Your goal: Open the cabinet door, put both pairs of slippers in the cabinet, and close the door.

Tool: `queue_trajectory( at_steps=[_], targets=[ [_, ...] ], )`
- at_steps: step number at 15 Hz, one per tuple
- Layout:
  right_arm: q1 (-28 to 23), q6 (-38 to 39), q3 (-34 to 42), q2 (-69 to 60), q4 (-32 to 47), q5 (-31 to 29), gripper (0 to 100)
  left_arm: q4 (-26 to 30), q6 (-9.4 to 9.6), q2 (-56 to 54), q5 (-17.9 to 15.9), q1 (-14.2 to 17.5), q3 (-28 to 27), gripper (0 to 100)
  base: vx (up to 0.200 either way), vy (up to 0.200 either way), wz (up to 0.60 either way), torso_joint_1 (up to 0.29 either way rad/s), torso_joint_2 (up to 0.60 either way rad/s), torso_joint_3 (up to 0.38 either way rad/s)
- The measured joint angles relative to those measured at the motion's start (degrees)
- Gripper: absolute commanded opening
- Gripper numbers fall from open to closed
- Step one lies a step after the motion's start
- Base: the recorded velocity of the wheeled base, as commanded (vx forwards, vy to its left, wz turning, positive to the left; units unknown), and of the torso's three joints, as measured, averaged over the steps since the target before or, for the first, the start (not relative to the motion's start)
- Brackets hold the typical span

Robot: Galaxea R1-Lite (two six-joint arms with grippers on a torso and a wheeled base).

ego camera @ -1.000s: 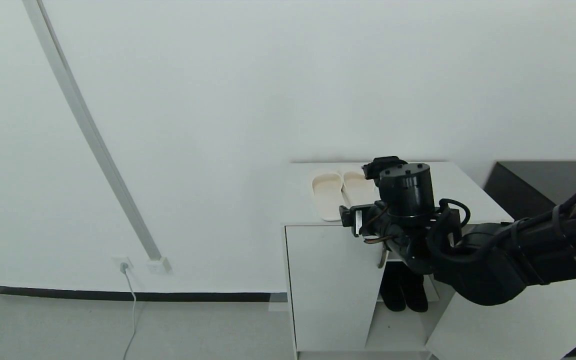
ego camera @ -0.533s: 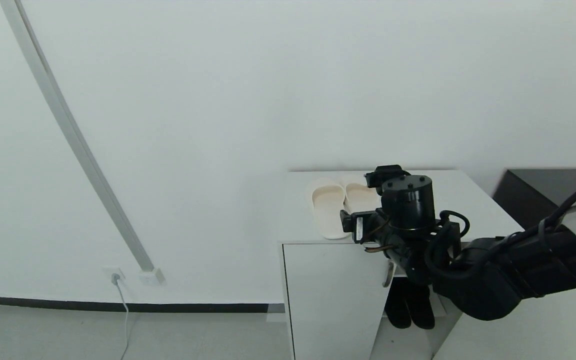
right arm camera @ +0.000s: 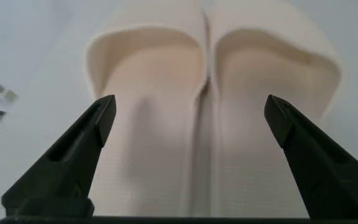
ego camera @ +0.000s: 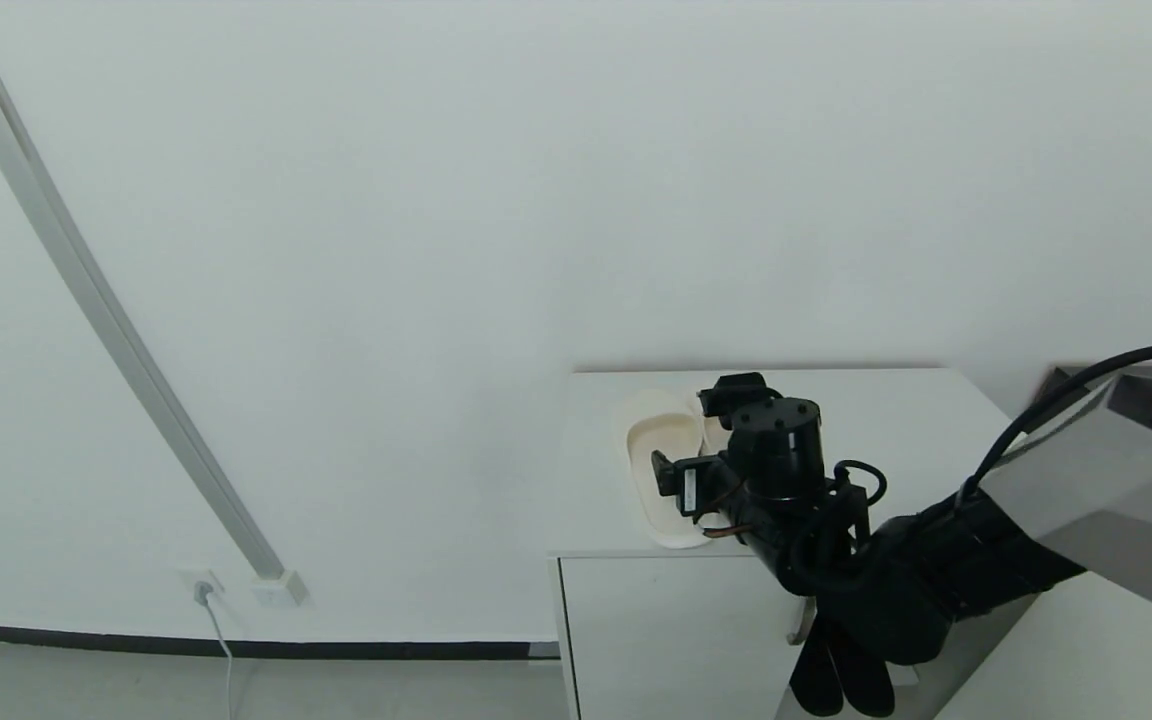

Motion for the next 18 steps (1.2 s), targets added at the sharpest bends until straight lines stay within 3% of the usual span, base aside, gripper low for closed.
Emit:
queue_trajectory(
  at_steps=[13, 14, 18],
  targets=[
    [-5.02, -2.79, -16.57, 12.09, -0.07, 2.52, 100, 0.0, -0.02, 0.0, -0.02, 0.02, 0.0, 0, 0.0, 0.0, 0.0, 0.0, 0.0, 0.0],
    [-5.18, -2.83, -17.86, 12.81, 0.33, 2.57, 0, -0.02, 0.0, 0.0, -0.02, 0.02, 0.0, 0, 0.0, 0.0, 0.0, 0.0, 0.0, 0.0],
    [-5.19, -3.1, -19.43, 14.02, 0.69, 2.58, 0, -0.02, 0.0, 0.0, 0.0, 0.02, 0.0, 0, 0.0, 0.0, 0.0, 0.0, 0.0, 0.0]
  ],
)
